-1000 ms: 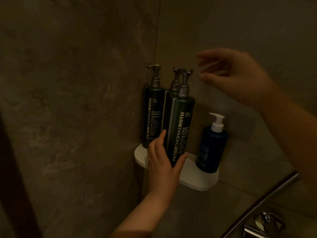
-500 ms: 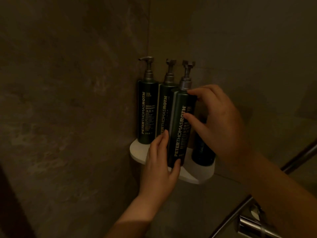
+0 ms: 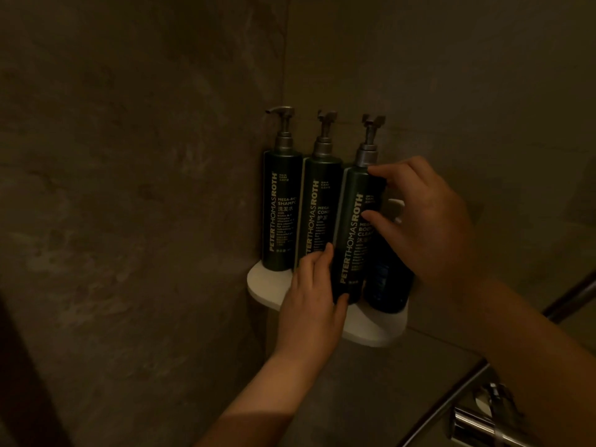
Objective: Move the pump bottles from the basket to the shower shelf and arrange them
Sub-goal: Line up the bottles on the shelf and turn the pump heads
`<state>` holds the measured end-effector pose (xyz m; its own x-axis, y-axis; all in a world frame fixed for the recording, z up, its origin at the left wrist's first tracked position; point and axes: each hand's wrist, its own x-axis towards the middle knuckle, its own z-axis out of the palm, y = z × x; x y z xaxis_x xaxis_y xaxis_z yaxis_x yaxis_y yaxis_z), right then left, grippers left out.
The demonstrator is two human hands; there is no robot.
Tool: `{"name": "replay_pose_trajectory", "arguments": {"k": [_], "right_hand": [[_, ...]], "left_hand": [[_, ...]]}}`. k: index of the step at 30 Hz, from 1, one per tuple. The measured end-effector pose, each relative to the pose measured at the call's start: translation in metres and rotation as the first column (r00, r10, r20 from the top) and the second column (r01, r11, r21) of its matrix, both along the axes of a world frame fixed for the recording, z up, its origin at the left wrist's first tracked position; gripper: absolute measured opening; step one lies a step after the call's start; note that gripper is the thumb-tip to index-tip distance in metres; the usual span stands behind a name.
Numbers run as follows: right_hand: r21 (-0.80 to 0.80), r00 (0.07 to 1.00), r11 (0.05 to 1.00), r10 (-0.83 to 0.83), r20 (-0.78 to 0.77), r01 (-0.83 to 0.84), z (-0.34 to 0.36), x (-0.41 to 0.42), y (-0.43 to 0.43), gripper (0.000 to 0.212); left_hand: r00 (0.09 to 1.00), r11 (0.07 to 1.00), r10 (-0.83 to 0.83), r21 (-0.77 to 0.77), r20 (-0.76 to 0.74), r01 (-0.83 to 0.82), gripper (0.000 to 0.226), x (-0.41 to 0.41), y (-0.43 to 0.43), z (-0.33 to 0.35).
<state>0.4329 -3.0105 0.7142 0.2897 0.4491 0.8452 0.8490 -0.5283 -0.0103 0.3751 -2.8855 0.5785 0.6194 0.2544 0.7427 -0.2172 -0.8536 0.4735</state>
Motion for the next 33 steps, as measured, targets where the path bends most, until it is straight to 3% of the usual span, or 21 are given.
{"name": "replay_pose_trajectory", "arguments": {"k": [14,22,26,29,33], "right_hand": [[-0.003,0.997,0.998,-0.066,-0.034,0.066,0.012,0.014,0.009,0.04],[-0.014,0.996,1.0,-0.024,-0.08,0.023,0.01,0.018,0.008,0.041],[0.17,0.963,0.979,0.15,-0.224,-0.113,0.011,0.02,-0.004,0.042],[0.253,0.957,0.966,0.122,-0.265,-0.053,0.008,0.022,-0.018,0.031],[0.111,0.937,0.993,0.007,-0.349,0.034,-0.004,0.025,-0.028,0.01]], "left_hand": [[0.998,1.0,0.03,0.007,-0.059,-0.029,0.074,0.014,-0.001,0.012],[0.998,0.999,0.021,-0.032,-0.062,-0.023,0.072,0.014,-0.002,0.013],[0.997,0.998,0.001,-0.059,-0.078,-0.005,0.069,0.011,0.001,0.013],[0.997,0.997,-0.018,-0.073,-0.072,0.013,0.068,0.007,0.001,0.011],[0.998,0.997,-0.053,-0.053,-0.047,0.05,0.063,0.0,-0.005,0.007]]}}
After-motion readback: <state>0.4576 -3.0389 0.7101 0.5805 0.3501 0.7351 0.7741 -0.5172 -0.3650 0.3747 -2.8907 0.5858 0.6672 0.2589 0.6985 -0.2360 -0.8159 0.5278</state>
